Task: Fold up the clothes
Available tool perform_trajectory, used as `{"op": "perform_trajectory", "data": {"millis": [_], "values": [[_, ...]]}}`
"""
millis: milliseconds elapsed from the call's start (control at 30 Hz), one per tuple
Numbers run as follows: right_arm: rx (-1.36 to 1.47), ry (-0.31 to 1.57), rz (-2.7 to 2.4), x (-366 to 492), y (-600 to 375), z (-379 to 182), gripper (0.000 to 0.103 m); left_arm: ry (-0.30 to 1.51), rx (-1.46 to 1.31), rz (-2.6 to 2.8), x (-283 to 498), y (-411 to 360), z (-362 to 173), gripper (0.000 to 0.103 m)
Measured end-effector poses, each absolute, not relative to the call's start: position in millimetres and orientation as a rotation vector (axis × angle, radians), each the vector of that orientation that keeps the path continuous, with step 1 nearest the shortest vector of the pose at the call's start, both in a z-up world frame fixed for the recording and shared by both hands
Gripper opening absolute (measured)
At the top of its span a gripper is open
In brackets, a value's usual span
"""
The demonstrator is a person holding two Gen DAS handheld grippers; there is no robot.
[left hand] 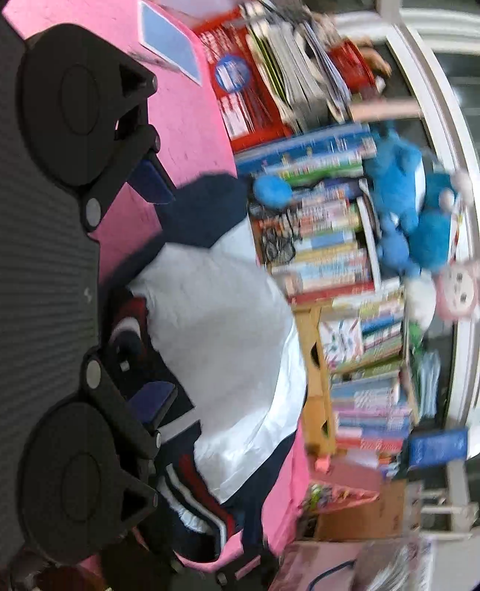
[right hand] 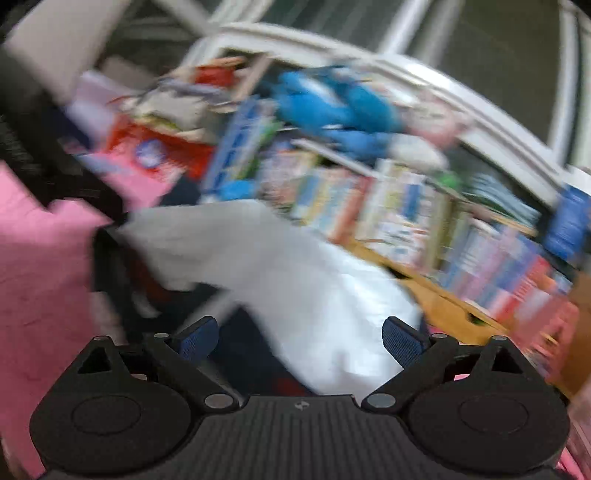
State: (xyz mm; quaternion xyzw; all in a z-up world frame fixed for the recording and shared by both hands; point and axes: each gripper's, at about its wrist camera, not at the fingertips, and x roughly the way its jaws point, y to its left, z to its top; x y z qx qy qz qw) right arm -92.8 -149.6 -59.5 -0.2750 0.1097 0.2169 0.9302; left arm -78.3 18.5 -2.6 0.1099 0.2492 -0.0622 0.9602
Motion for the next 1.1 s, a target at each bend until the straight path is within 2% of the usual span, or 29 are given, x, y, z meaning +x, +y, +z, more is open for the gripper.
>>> {"op": "perform_trajectory", "data": {"millis": [167, 467, 667, 700, 767, 800, 833, 967, 1100], "values": [[-0.623, 0.233, 0.404, -76, -130, -67, 0.097, 0.565, 0.312, -0.069, -76, 13, -25, 0.103], [-0.786, 0.258, 0.467, -82, -154, -74, 0.098, 0.539, 0.294, -0.162, -81, 11, -19, 0.103], [-0.693, 0.225, 0.370, -64, -152, -72, 0.095, 0.585, 0.356, -0.122, -59, -10, -39, 0.103], [-0.661, 0.214, 0.351, -59, -152, -69, 0.089, 0.590, 0.369, -0.108, -59, -11, -42, 0.103], [-0.573, 0.186, 0.319, -52, -154, -58, 0.052, 0.595, 0.362, -0.113, -61, -10, -45, 0.103], [-0.529, 0.180, 0.310, -49, -156, -52, 0.025, 0.597, 0.355, -0.117, -62, -9, -45, 0.103], [-0.474, 0.176, 0.310, -47, -159, -45, 0.019, 0.599, 0.353, -0.119, -61, -10, -45, 0.103], [-0.287, 0.121, 0.363, -54, -174, -13, 0.016, 0.583, 0.361, -0.147, -56, -22, -42, 0.103], [-0.232, 0.040, 0.381, -76, -190, 11, 0.016, 0.502, 0.405, -0.030, -51, -27, -39, 0.103]]}}
